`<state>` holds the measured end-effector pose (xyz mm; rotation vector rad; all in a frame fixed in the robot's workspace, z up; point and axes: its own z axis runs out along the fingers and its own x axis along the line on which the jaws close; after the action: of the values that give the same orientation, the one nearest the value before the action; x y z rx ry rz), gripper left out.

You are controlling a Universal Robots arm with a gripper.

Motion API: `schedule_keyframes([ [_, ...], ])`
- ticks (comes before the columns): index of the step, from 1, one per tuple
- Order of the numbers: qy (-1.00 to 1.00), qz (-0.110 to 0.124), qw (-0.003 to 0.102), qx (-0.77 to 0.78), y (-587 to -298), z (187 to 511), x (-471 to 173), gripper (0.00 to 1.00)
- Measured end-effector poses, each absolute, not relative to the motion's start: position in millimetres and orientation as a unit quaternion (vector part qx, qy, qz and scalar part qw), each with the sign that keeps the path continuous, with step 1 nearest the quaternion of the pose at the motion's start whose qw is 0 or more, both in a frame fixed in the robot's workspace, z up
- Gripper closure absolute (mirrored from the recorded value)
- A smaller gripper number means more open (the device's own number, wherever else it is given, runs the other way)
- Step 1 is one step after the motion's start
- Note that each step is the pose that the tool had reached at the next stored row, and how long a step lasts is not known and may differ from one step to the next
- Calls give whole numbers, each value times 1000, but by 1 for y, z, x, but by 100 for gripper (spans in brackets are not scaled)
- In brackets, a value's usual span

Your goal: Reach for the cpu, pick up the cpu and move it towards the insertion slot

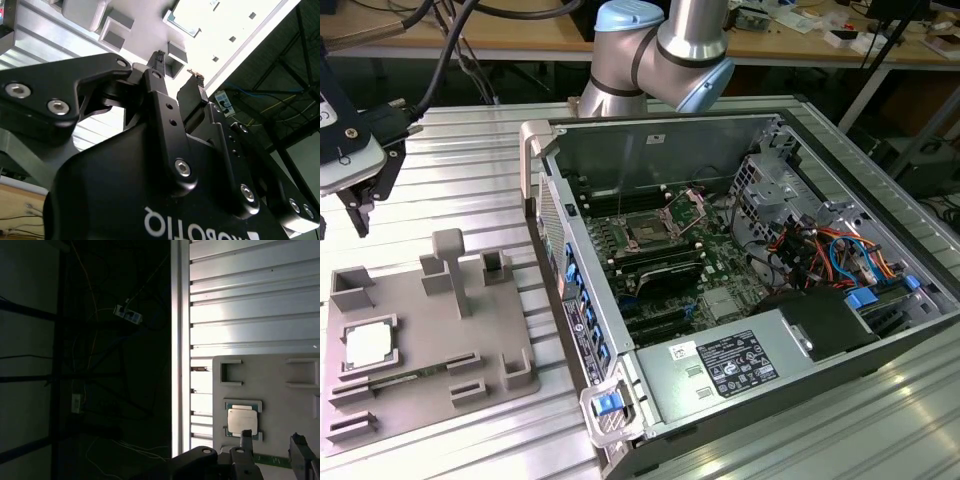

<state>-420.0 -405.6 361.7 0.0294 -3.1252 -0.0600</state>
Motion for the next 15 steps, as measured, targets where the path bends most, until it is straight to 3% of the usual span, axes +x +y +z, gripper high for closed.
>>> schedule_keyframes([
  [13, -1000, -19, 7, 9, -406, 361, -421, 60],
  [15, -1000, -19, 7, 9, -406, 361, -422, 47],
])
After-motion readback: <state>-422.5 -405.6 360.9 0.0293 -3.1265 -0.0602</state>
